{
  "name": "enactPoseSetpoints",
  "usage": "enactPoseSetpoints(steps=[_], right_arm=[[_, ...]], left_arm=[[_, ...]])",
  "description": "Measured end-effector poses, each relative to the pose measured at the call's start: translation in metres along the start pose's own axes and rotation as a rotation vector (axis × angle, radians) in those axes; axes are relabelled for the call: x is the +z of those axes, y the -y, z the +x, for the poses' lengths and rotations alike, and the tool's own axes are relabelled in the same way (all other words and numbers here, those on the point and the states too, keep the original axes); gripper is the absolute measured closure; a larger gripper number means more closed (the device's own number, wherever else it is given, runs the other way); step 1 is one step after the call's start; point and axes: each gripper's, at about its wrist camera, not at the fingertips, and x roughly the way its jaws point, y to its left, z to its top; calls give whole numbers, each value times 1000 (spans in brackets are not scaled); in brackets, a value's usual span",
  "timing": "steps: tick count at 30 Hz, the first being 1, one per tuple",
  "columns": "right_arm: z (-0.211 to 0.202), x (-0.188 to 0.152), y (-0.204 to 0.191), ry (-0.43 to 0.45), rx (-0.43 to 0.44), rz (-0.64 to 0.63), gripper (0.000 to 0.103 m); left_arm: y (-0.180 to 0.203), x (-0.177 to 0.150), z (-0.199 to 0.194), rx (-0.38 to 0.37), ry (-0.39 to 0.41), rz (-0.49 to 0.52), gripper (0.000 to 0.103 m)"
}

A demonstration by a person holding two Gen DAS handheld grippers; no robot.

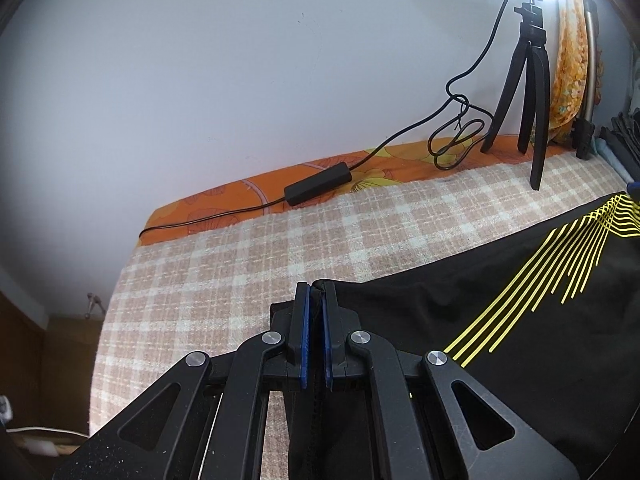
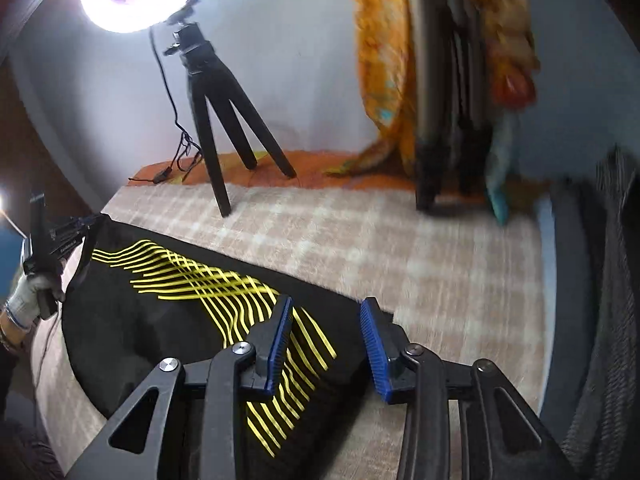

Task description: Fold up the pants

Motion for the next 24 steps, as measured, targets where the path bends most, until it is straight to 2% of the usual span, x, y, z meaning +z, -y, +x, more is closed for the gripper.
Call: enactPoseSetpoints(steps=[3,4,5,8,12,14,16,19,20,22,23,24], right_arm=[[9,-3,-10,-22,-31,-36,65],[10,-4,-15,-21,-48,-56,68],[12,-4,-18,-17,-84,-82,79],[10,-4,-25,-18,-101,-132,94],[-4,8,-23,49,-151,-150,96],[-3,14,-20,46,-151,-141,96],[7,15,-21,16,-148,-150,96],[23,11,-25,-36,-191,-187,94],[26,10,-25,-46,-192,-186,90],[26,9,-25,-51,-210,-175,74],[21,8,-25,-47,-225,-164,66],[16,7,-25,-43,-235,-160,64]], left_arm=[[2,1,1,1,-6,4,99],[2,1,1,3,-7,10,99],[3,1,0,5,-6,15,99],[1,4,-5,31,19,20,99],[-10,14,-5,28,40,-28,99],[-8,16,4,37,24,-21,99],[-7,14,14,27,-11,-21,99],[-11,10,22,27,-32,-56,95],[-13,10,21,20,-38,-63,93],[-16,11,15,36,-50,-63,81],[-18,11,11,45,-50,-61,67],[-22,11,0,59,-31,-67,63]])
